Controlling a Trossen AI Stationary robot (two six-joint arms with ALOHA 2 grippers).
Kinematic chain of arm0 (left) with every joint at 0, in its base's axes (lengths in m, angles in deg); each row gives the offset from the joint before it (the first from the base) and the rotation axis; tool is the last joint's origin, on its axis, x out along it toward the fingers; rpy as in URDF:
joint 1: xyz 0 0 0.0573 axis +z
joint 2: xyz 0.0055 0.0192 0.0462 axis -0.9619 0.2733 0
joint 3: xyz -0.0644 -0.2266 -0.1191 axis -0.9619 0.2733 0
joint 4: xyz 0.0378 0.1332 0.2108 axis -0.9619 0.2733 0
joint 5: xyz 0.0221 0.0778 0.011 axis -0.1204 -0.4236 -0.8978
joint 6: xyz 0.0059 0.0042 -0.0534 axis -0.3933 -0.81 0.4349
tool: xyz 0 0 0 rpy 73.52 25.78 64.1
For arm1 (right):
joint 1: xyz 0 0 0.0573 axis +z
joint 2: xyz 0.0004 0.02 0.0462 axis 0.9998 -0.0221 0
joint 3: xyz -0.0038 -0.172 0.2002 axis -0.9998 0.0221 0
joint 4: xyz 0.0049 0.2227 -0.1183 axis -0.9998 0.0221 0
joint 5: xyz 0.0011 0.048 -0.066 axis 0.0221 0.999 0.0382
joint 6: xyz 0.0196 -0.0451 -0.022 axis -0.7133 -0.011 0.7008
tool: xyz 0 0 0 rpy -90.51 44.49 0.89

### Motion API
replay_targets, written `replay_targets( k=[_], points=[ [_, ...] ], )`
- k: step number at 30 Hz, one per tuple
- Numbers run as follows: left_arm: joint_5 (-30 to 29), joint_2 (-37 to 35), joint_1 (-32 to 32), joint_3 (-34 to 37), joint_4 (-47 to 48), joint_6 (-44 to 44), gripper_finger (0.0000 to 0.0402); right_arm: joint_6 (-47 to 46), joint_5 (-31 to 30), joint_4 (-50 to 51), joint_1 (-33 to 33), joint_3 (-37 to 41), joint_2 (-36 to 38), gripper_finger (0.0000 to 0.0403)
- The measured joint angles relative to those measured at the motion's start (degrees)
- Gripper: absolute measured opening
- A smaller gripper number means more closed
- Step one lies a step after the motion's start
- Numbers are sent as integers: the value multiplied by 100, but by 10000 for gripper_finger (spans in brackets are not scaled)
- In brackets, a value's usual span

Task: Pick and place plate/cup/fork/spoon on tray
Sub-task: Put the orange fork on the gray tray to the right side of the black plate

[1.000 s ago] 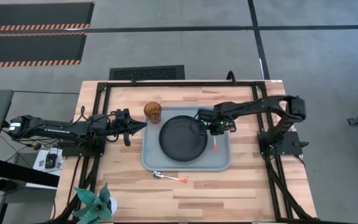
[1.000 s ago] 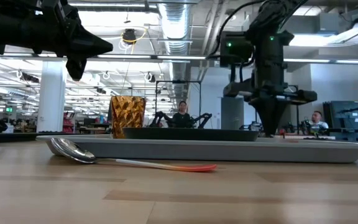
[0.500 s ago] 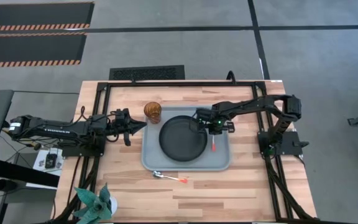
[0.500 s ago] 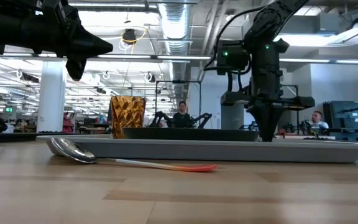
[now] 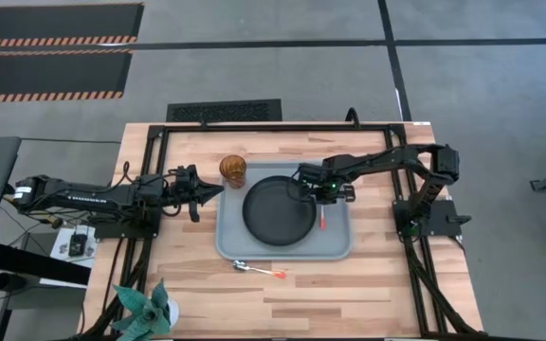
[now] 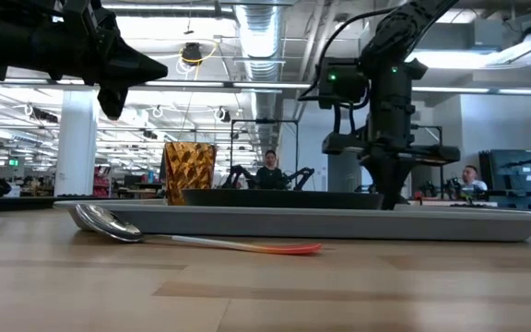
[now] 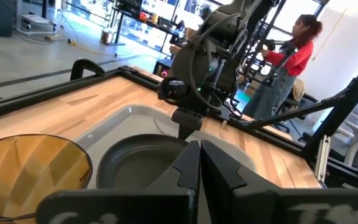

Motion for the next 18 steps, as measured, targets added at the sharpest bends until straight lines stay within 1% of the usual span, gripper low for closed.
replay_targets(
  k=[18],
  points=[
    [4,1,0,0,-2,-66,0,145,-41,33,-27,0,2,16]
  ],
)
